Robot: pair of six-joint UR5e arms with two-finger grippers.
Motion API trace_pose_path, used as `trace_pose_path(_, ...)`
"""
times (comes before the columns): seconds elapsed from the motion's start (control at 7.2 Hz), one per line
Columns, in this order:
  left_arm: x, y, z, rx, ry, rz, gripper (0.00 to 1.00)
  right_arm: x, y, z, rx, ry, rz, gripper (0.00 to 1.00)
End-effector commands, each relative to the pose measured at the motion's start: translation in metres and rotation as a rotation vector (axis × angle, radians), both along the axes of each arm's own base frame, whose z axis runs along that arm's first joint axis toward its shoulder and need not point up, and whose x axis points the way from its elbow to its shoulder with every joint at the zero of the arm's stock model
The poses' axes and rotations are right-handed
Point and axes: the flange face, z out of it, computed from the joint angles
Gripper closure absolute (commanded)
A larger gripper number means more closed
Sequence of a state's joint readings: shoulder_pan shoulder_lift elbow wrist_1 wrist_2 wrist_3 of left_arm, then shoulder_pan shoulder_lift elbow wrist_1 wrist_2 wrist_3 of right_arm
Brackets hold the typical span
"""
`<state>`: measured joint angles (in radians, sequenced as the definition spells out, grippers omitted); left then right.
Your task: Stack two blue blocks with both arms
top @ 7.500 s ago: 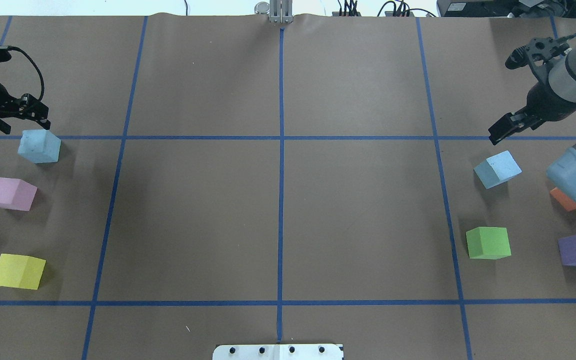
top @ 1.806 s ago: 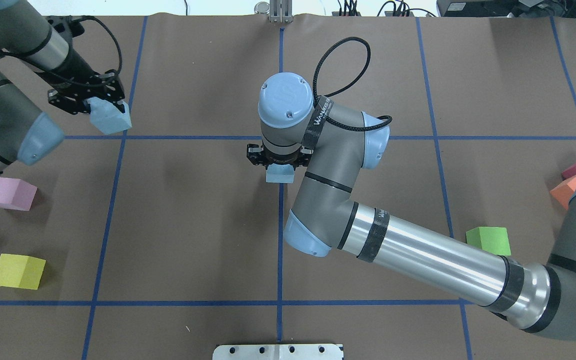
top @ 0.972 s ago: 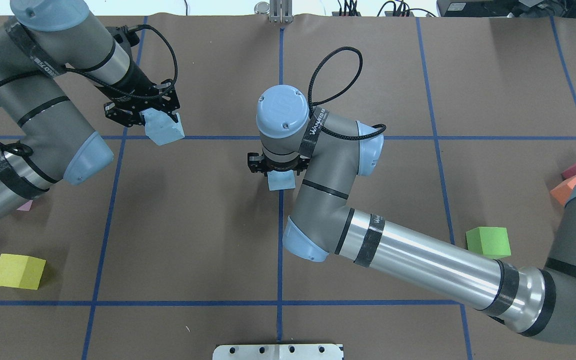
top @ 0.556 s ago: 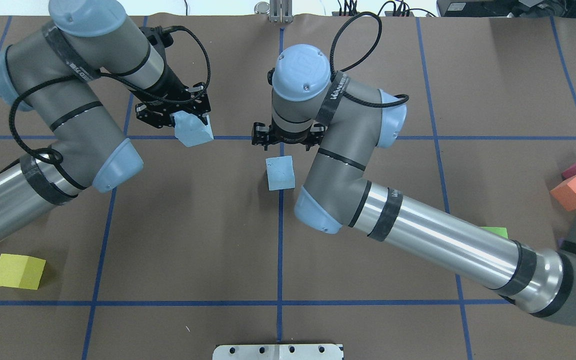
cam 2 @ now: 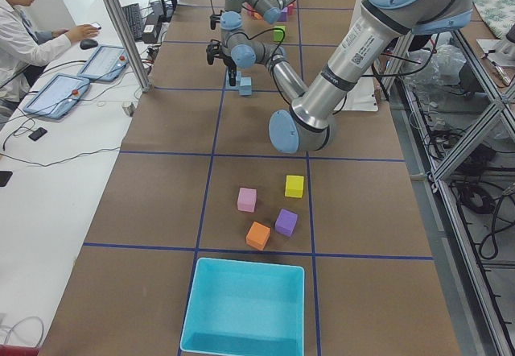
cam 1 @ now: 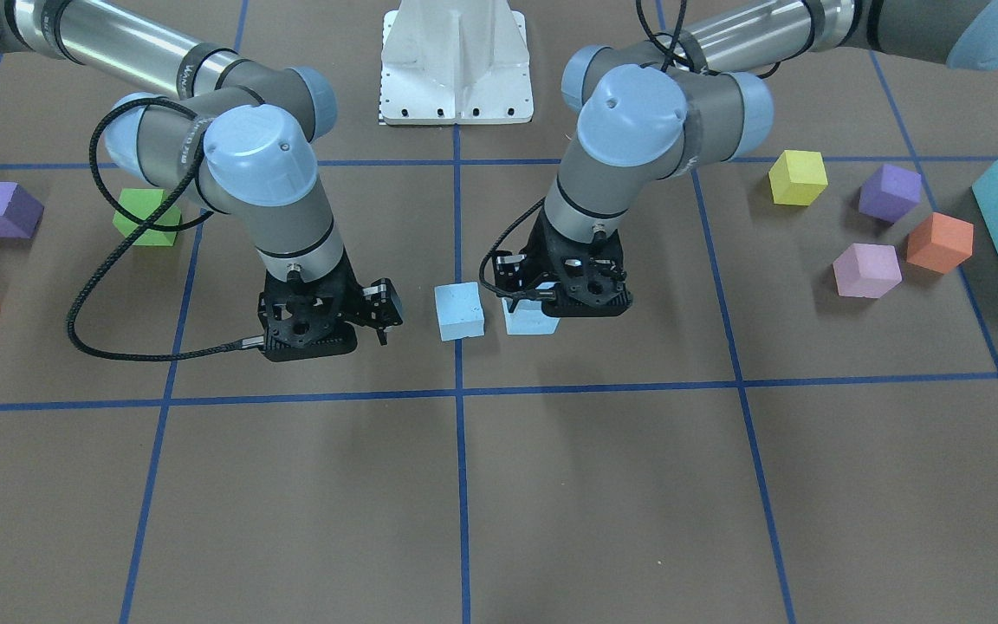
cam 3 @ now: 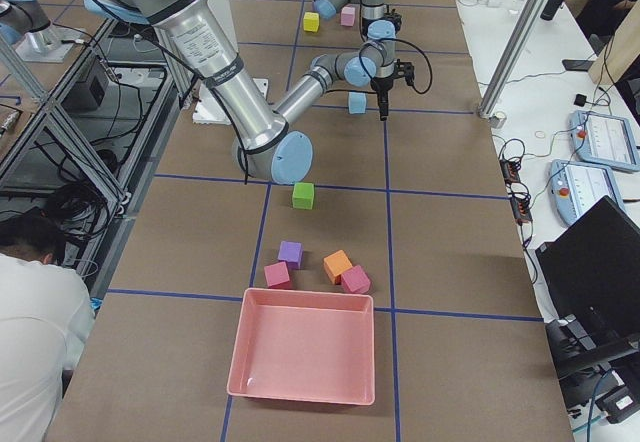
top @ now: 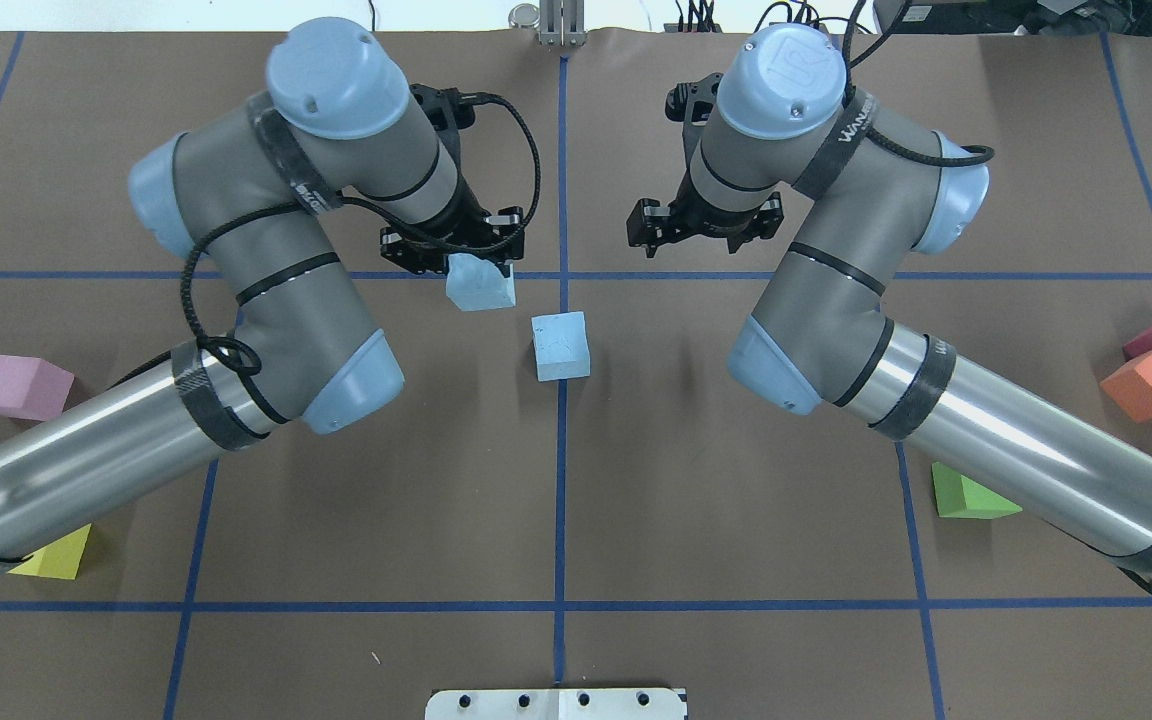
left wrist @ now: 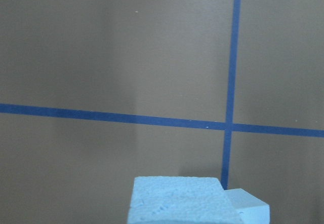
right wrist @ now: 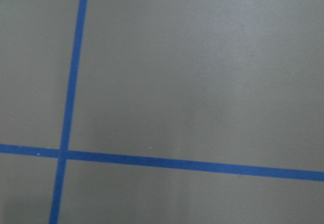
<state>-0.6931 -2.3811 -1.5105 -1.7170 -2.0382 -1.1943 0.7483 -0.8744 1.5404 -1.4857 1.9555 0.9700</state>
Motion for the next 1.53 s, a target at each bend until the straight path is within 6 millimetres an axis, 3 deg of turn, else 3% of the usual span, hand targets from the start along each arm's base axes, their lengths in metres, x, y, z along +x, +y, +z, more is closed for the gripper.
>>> trace_pose_path(0.0, 0.037, 0.008, -0.019, 0.022, -0.015, 0.035, 0.48, 0.042, -0.015, 0.03, -0.014, 0.015, 0.041, 0.0)
trace_pose_path(0.14, 0.043, 0.014, -0.025, 0.009, -0.013, 0.036, 0.46, 0.063, -0.018, 0.043, -0.017, 0.021, 0.066, 0.0)
trace_pose_path(0.56, 0.067, 0.039, -0.023, -0.102, -0.007, 0.01, 0.43, 0.078, -0.023, 0.054, -0.006, 0.037, 0.073, 0.0)
trace_pose_path(0.83, 0.071, 0.04, -0.022, -0.113, -0.006, 0.007, 0.43, 0.091, -0.021, 0.068, -0.014, 0.049, 0.088, 0.0)
trace_pose_path(1.39, 0.077, 0.039, -0.03, -0.109, -0.004, 0.012, 0.4, 0.097, -0.023, 0.072, -0.017, 0.053, 0.097, 0.0)
